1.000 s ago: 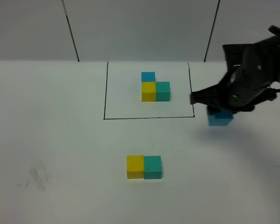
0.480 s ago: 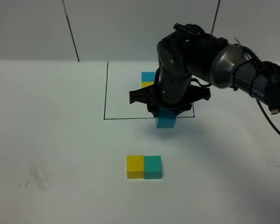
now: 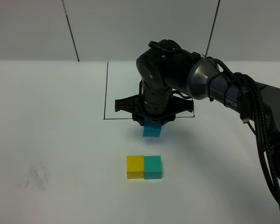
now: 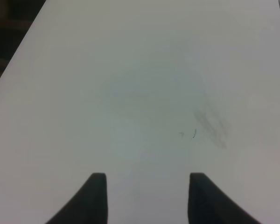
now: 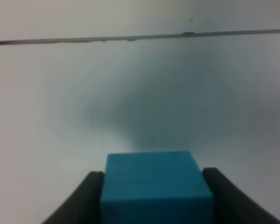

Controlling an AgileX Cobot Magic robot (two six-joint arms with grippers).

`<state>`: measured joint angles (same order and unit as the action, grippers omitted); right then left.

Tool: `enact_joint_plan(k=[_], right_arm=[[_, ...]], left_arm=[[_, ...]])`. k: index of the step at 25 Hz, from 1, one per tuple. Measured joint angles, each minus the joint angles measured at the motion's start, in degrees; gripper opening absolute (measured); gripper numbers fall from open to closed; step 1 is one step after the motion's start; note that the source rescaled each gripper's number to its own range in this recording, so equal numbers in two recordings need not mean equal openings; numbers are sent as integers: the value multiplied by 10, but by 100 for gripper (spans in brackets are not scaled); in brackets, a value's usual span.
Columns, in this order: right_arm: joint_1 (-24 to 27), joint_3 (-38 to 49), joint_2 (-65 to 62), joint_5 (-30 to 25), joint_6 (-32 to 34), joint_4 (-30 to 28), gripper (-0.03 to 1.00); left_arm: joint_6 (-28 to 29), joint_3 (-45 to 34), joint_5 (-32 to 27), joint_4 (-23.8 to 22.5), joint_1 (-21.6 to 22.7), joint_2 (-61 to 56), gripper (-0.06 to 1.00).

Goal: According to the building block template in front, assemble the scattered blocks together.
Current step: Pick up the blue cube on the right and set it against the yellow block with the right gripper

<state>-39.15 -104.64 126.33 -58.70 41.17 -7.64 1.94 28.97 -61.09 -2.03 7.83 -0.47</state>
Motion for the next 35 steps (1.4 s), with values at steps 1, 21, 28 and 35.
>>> enact_joint_plan(k=[1, 21, 28, 35], right_arm=[[-3, -2, 4, 1, -1, -1, 2], [-52, -84, 69, -59, 46, -24, 2], [-57, -84, 70, -59, 70, -27, 2], [-58, -84, 84, -61, 78, -26, 2]], left_arm=[[0, 0, 0, 0, 0, 0, 0], [1, 0, 0, 0, 0, 0, 0], [1, 0, 0, 0, 0, 0, 0], [1, 0, 0, 0, 0, 0, 0]])
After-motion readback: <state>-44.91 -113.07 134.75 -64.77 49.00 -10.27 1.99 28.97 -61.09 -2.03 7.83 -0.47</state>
